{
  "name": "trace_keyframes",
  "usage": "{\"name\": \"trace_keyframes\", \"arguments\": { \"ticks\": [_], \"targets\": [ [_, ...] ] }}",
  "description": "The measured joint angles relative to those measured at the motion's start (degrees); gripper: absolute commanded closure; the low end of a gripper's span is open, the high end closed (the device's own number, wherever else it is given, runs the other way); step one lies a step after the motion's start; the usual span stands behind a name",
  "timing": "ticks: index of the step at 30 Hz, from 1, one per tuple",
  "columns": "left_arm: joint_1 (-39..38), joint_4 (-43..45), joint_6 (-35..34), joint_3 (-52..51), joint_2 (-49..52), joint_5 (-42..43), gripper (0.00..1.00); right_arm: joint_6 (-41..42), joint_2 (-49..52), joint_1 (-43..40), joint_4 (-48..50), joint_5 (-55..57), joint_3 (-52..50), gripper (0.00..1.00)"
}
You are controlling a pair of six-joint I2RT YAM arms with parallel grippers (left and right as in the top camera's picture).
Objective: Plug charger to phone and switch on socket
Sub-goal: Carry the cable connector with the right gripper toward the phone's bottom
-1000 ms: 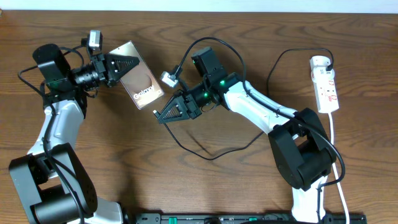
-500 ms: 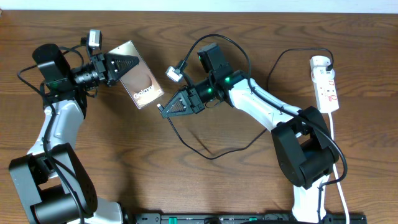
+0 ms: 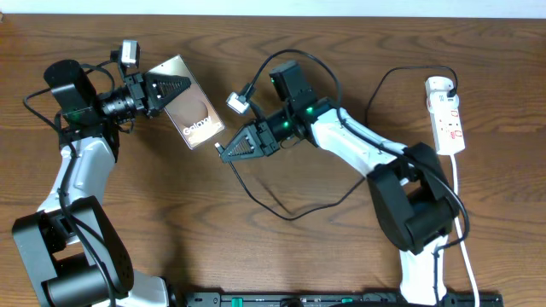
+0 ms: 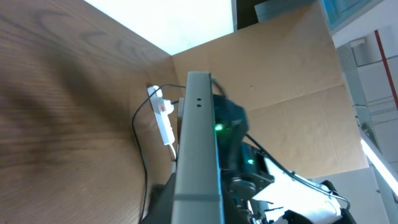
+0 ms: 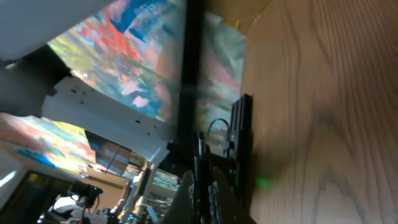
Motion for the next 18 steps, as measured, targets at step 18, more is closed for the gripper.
{"name": "trace_keyframes", "arguments": {
  "ticks": [18],
  "targets": [
    [0.0, 1.22, 0.87, 0.0, 0.0, 0.0, 0.92, -0.09, 1.73, 1.84, 3.02, -0.11, -0.04, 0.99]
  ]
}}
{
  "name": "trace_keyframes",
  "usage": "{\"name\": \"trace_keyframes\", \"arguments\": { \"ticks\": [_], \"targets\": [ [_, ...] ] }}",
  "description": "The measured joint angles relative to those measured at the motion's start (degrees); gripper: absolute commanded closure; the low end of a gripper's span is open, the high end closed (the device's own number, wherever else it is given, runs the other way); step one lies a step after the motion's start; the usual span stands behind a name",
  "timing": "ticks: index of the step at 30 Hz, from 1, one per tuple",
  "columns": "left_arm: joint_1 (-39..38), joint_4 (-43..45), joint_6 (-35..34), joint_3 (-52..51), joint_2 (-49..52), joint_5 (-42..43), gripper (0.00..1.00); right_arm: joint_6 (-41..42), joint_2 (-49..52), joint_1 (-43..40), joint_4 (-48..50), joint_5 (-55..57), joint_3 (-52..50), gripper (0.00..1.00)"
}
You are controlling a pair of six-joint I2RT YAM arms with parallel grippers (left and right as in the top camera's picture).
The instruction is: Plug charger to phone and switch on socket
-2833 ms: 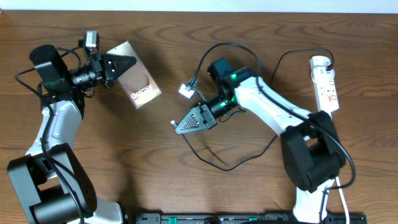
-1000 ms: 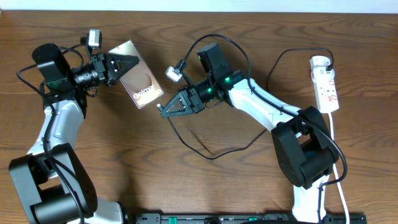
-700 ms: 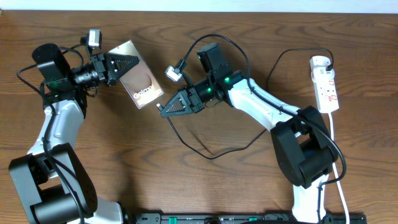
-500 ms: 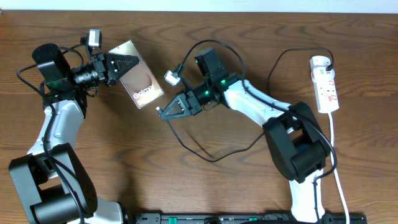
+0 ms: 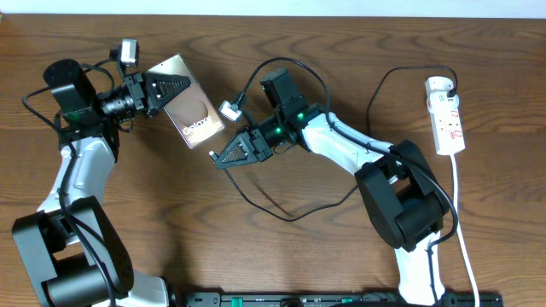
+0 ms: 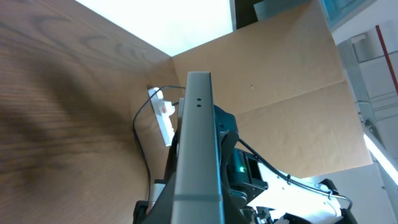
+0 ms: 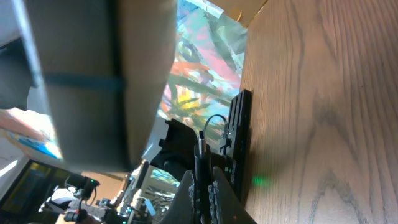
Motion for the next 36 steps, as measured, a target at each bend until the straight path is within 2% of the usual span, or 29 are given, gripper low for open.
{"name": "trace_keyframes", "arguments": {
  "ticks": [22, 36],
  "targets": [
    [0.0, 0.02, 1.75, 0.0, 0.0, 0.13, 0.92, 4.5, 0.0, -0.48, 6.01, -0.04, 0.0, 0.99],
    [0.0, 0.02, 1.75, 0.0, 0.0, 0.15, 0.93, 10.25, 0.0, -1.4, 12.41, -0.2, 0.0, 0.99]
  ]
}}
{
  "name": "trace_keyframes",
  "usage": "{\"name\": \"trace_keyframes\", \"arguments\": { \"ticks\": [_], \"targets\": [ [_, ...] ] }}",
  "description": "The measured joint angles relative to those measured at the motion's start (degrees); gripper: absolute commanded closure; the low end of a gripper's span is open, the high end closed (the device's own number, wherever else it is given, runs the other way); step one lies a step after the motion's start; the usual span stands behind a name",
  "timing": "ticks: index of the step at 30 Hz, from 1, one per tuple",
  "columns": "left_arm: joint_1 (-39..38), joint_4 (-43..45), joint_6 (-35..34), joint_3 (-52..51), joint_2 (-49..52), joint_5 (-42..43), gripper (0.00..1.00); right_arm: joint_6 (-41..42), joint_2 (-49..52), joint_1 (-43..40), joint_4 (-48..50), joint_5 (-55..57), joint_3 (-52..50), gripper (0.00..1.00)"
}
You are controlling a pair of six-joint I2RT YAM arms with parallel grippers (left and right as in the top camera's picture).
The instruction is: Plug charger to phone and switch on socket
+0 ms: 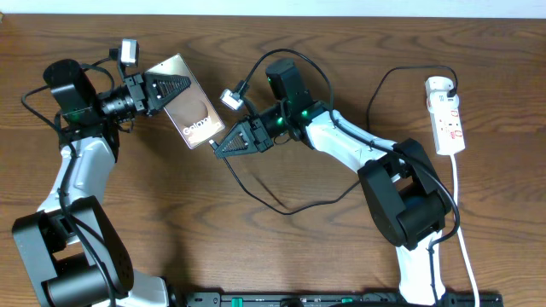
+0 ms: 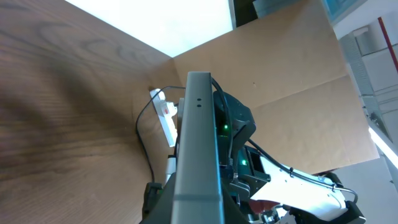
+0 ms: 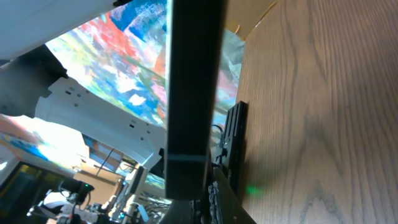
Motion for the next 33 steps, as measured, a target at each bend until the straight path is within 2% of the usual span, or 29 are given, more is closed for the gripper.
{"name": "trace_keyframes", "arguments": {
  "ticks": [19, 33],
  "targets": [
    [0.0, -0.31, 1.46, 0.0, 0.0, -0.02, 0.93, 1.07, 0.0, 0.07, 0.15, 0.0, 0.0, 0.99],
    [0.04, -0.46, 1.44, 0.0, 0.0, -0.2, 0.93, 5.07, 0.0, 0.44, 4.87, -0.52, 0.0, 0.99]
  ]
}}
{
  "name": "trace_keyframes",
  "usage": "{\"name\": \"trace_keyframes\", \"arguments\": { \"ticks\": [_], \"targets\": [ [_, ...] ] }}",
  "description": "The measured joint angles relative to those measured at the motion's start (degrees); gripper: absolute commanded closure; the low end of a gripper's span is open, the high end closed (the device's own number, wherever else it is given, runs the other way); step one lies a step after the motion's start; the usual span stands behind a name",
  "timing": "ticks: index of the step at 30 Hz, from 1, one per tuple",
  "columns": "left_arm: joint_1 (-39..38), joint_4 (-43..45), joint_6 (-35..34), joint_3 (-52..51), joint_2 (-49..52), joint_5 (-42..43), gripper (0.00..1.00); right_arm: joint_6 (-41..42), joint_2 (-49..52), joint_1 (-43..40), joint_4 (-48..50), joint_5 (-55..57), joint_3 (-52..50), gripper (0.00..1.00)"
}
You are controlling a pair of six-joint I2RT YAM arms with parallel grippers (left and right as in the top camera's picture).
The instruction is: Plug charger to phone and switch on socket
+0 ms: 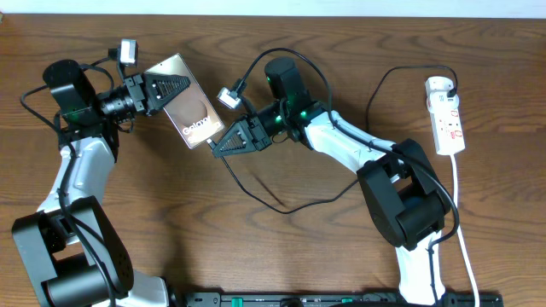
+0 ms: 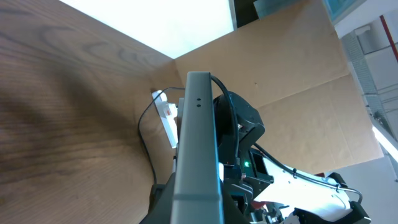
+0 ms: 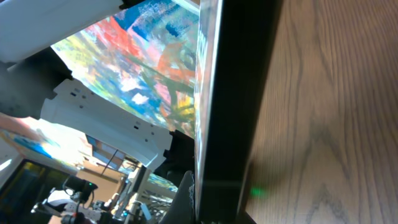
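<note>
My left gripper (image 1: 181,85) is shut on the top end of the phone (image 1: 194,114), holding it tilted above the table at the upper left. In the left wrist view the phone (image 2: 198,143) shows edge-on, straight ahead. My right gripper (image 1: 218,148) is shut on the charger plug, with its tip against the phone's lower end. The plug itself is hidden. In the right wrist view the phone's dark edge (image 3: 236,93) fills the middle. The black cable (image 1: 281,208) loops across the table to the white socket strip (image 1: 445,115) at the far right.
A white lead (image 1: 465,247) runs from the strip down the right edge. The right arm's body (image 1: 409,196) stands at the lower right, the left arm's base (image 1: 68,256) at the lower left. A cardboard wall (image 2: 292,81) stands behind the table.
My right gripper has shifted slightly up and left against the phone's lower end. The phone's edge now fills the right wrist view and covers the plug. The left gripper has not moved.
My left gripper held the phone tilted throughout. My right gripper, holding the plug, was first just right of the phone's lower corner, then a little lower and further left. Then it was at the phone's lower end, and now it is closer still.
</note>
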Motion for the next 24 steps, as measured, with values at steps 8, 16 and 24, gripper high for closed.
{"name": "trace_keyframes", "arguments": {
  "ticks": [8, 16, 24],
  "targets": [
    [0.09, -1.07, 0.0, 0.0, 0.0, -0.04, 0.93, 0.2, 0.0, 0.0, 0.0, 0.0, 0.0, 0.99],
    [0.09, -1.09, -0.02, 0.0, 0.0, -0.07, 0.93, 0.33, 0.0, 0.0, 0.15, 0.0, 0.0, 0.99],
    [0.09, -1.09, 0.0, 0.0, 0.0, -0.07, 0.93, 0.72, 0.0, -0.02, 0.2, 0.0, 0.0, 0.99]
  ]
}}
